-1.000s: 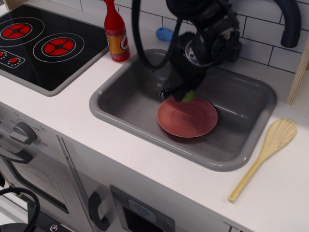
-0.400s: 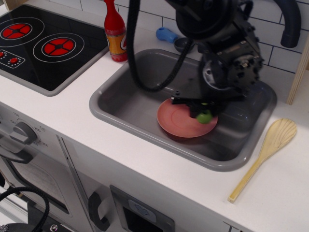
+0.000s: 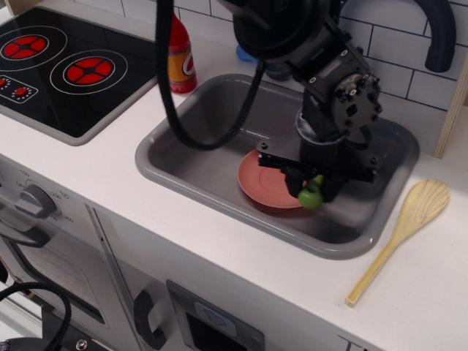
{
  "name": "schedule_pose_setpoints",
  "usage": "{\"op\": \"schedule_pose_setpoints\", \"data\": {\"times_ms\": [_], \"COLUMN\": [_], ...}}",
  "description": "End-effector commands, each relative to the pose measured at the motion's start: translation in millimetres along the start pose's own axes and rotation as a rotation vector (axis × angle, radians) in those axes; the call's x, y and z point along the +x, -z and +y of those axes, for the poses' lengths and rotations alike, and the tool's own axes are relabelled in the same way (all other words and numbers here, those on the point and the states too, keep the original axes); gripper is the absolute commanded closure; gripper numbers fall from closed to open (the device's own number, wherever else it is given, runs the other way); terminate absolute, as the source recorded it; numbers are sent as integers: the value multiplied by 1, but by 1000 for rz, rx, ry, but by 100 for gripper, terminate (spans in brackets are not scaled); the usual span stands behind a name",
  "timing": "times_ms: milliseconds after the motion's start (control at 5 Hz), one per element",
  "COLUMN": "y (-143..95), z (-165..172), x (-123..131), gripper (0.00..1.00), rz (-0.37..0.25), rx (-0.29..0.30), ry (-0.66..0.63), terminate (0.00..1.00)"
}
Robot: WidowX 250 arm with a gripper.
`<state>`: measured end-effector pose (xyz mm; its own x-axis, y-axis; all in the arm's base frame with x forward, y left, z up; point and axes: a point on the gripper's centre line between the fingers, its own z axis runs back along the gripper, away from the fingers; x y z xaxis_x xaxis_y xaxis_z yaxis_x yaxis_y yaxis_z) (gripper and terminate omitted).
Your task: Take spatula off plate sink
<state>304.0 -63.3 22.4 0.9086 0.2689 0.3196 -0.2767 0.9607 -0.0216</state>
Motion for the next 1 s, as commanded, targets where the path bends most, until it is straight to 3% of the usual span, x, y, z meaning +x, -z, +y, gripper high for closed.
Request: {"op": "schedule_pose_setpoints", "data": {"times_ms": [0, 400, 800], "y": [-24, -17, -9], "z": [-1, 1, -5], "x": [1, -11, -18], "gripper": [100, 100, 100], "rz": [94, 129, 119], "rx": [-138, -119, -119], "ry": [95, 126, 224], "terminate": [0, 0, 0]}}
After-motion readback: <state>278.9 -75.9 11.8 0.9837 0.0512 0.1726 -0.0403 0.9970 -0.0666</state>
